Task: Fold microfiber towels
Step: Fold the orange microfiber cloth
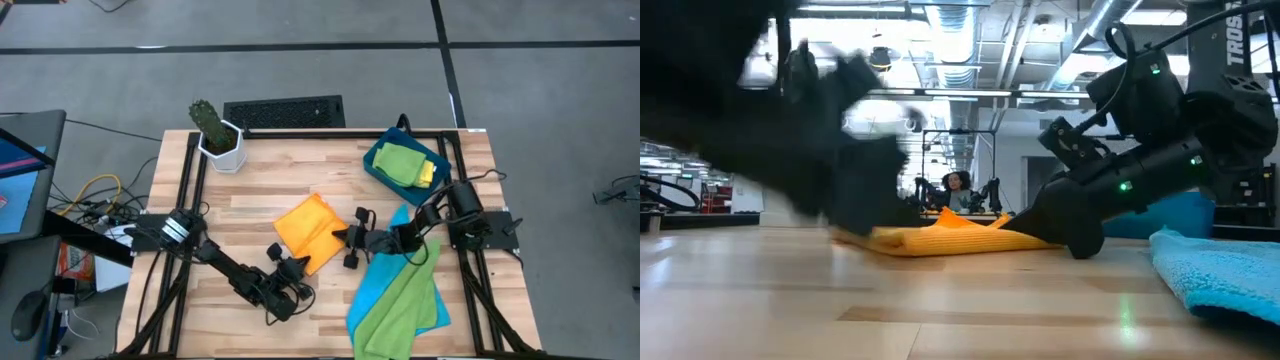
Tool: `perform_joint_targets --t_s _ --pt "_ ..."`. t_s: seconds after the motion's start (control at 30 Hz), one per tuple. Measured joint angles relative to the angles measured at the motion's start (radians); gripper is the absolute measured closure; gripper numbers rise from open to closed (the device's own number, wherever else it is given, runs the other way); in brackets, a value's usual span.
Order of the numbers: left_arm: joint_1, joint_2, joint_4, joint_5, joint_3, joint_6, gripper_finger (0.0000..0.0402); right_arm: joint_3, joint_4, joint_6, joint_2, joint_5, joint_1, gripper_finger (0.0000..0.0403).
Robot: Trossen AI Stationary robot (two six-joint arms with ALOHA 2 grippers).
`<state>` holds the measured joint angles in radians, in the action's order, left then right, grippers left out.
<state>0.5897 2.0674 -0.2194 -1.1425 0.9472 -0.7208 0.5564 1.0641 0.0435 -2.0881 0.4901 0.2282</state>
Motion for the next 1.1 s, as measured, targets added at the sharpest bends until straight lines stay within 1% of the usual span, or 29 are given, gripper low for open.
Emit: perform_joint_targets --t_s 0.17,0.2,0.27,0.3,0.37,0.5,0.57,0.7,0.77,0.83,0.93,1.1 --pt "-0.001 -0.189 0.068 -0.060 0.004 0.230 0.0401 -0.002 -0.009 -0.002 0.005 -0.002 -0.003 0.0381" --pt "-0.001 -0.220 0.089 -0.068 0.004 0.262 0.0401 -0.002 -0.011 -0.004 0.005 -0.002 -0.003 0.0382" --pt "-0.004 -0.261 0.137 -0.099 0.002 0.276 0.0401 -0.002 -0.008 -0.007 0.005 -0.002 -0.003 0.0382" --pt "-0.007 -0.268 0.159 -0.114 -0.008 0.260 0.0401 -0.003 -0.003 -0.008 0.004 -0.002 -0.003 0.0381" --pt "-0.025 -0.265 0.193 -0.114 -0.053 0.162 0.0401 -0.004 0.015 -0.014 0.003 -0.002 -0.003 0.0376" --pt "-0.070 -0.263 0.193 -0.016 -0.186 -0.104 0.0401 -0.008 0.005 -0.039 0.051 0.008 -0.004 0.0360" --pt "-0.074 -0.264 0.186 -0.015 -0.249 -0.219 0.0401 -0.008 -0.011 -0.065 0.094 0.014 -0.006 0.0353" --pt "-0.082 -0.269 0.184 -0.040 -0.319 -0.389 0.0401 -0.006 -0.045 -0.085 0.175 0.009 0.001 0.0345" --pt "-0.089 -0.268 0.187 -0.031 -0.344 -0.462 0.0401 -0.007 -0.073 -0.077 0.204 0.005 0.009 0.0344" --pt "-0.091 -0.268 0.179 -0.003 -0.359 -0.500 0.0401 -0.006 -0.069 -0.074 0.214 0.005 0.023 0.0344" --pt "-0.089 -0.266 0.171 0.043 -0.363 -0.488 0.0401 -0.006 -0.072 -0.073 0.212 -0.002 0.057 0.0344" --pt "-0.093 -0.250 0.168 0.037 -0.363 -0.452 0.0401 -0.007 -0.073 -0.044 0.200 0.004 0.097 0.0344"
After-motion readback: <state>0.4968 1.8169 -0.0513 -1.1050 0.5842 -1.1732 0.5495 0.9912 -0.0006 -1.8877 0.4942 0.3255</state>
